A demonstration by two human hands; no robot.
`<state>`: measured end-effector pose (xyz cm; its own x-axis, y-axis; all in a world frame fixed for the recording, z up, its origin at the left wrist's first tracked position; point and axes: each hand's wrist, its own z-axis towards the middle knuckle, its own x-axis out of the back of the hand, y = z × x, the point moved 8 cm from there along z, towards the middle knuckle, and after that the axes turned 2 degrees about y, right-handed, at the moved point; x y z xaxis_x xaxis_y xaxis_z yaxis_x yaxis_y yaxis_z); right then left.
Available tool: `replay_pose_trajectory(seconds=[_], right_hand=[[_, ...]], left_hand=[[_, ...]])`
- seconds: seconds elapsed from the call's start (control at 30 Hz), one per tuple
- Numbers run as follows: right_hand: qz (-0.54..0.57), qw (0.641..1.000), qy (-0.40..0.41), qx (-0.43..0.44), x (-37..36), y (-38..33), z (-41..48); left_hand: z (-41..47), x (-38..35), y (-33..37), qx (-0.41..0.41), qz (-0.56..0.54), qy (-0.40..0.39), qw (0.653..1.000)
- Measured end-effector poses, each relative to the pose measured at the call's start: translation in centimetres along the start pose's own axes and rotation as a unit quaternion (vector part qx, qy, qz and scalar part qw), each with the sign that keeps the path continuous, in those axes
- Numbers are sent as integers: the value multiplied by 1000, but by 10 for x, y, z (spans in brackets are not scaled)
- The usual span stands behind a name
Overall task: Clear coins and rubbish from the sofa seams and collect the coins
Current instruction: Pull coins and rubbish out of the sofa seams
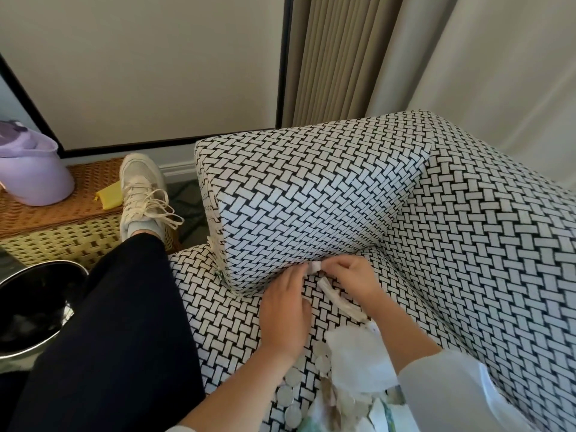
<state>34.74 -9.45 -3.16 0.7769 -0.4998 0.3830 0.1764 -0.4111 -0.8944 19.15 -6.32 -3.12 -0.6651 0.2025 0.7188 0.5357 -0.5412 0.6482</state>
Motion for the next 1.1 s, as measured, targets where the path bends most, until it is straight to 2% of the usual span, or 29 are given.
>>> replay_pose_trajectory(seconds=[0.13, 0.23, 0.27, 0.37, 0.43, 0.57, 0.7, 0.77, 0.87, 1.1], right_hand=[[-22, 996, -85, -13, 0, -4, -8], [-135, 974, -180, -11, -10, -6, -17], [-158, 970, -186, -3, -12, -7, -17], [-192, 977, -89, 36, -5, -14, -1], [-243, 967, -33, 62, -7, -15, 8], [-341, 936, -55, 59, -31, 1, 17], [-417, 907, -57, -18, -41, 17, 37], [-423, 901, -69, -66, -45, 20, 43], [-418, 899, -85, -96, -48, 20, 50], [-417, 907, -43, -39, -44, 21, 48]], left_hand=[[4, 5, -4, 16, -15, -13, 1000], [7, 10, -8, 32, -24, -15, 999], [7, 11, -8, 33, -20, -15, 999], [8, 12, -9, 33, 11, -11, 999], [8, 9, -11, 36, 51, -17, 998], [4, -4, -14, 26, 108, -12, 994], [8, -4, -19, 56, 62, 12, 996], [9, -3, -21, 70, 40, 18, 997], [8, -3, -21, 74, 31, 26, 996], [7, -2, -20, 67, 13, 36, 997]])
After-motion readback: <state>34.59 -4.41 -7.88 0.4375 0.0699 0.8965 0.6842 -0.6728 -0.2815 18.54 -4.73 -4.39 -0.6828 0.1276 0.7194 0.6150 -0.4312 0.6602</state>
